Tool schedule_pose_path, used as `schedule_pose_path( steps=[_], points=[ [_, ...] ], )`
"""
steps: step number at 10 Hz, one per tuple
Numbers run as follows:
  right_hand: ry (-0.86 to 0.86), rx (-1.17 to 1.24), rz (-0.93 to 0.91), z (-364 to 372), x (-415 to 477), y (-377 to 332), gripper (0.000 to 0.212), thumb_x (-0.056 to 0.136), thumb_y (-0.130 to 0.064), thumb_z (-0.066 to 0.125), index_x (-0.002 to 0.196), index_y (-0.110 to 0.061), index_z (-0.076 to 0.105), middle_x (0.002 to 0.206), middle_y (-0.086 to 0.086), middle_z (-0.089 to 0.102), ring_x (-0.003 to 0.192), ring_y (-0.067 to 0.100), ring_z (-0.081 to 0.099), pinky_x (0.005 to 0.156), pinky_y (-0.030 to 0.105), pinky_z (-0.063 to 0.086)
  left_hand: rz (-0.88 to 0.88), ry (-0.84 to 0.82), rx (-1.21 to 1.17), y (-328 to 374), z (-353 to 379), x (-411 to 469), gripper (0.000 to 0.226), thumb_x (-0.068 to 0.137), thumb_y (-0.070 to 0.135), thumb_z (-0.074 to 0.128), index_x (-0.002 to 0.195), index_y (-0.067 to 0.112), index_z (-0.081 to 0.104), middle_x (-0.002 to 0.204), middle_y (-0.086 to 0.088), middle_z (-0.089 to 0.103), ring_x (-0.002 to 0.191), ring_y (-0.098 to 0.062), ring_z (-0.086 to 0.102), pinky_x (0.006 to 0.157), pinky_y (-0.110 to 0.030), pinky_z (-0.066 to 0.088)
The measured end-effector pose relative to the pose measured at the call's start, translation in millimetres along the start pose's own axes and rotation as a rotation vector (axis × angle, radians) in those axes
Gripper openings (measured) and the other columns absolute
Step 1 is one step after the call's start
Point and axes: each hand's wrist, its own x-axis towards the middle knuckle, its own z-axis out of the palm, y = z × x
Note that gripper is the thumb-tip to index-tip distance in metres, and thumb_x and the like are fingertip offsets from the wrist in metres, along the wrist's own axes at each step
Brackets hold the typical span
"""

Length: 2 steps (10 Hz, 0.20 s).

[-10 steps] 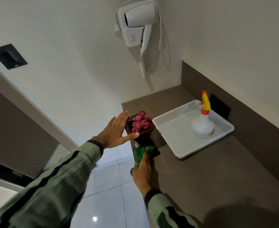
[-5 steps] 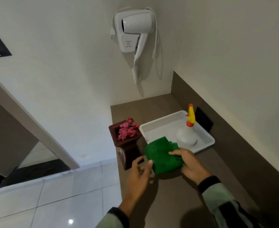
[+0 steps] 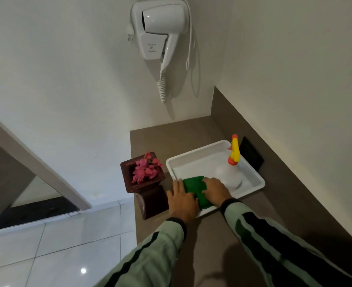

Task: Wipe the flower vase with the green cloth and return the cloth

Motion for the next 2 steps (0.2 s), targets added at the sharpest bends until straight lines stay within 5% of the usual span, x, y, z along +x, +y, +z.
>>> schedule_pose_path(
  steps=[1,2],
  points=[
    [0.114,-0.339,-0.112,6.7,-6.0,-3.2,0.037,0.095,-0.018,0.048,0.131,-0.011,0.043,0.128,0.016,0.05,0.11,0.032,0.056,0.089,0.041,0.05,0.073,0.073,0.002,-0.9,7.2,-5.5,0.047,0.09,0.034,0.054,0.135,0.02,0.054,0.164,-0.015,0.007,0.15,-0.036,0.004,0.116,-0.054,0.017],
    [0.226,-0.228,-0.208,-10.0,-12.0,-10.7,0.039,0.095,-0.012,0.048,0.133,-0.012,0.043,0.129,0.014,0.051,0.111,0.032,0.055,0.088,0.043,0.05,0.136,0.191,-0.114,7.7,-6.8,-15.0,0.062,0.088,0.021,0.054,0.147,0.017,0.036,0.162,-0.016,0.016,0.15,-0.035,0.009,0.121,-0.05,0.014]
  ],
)
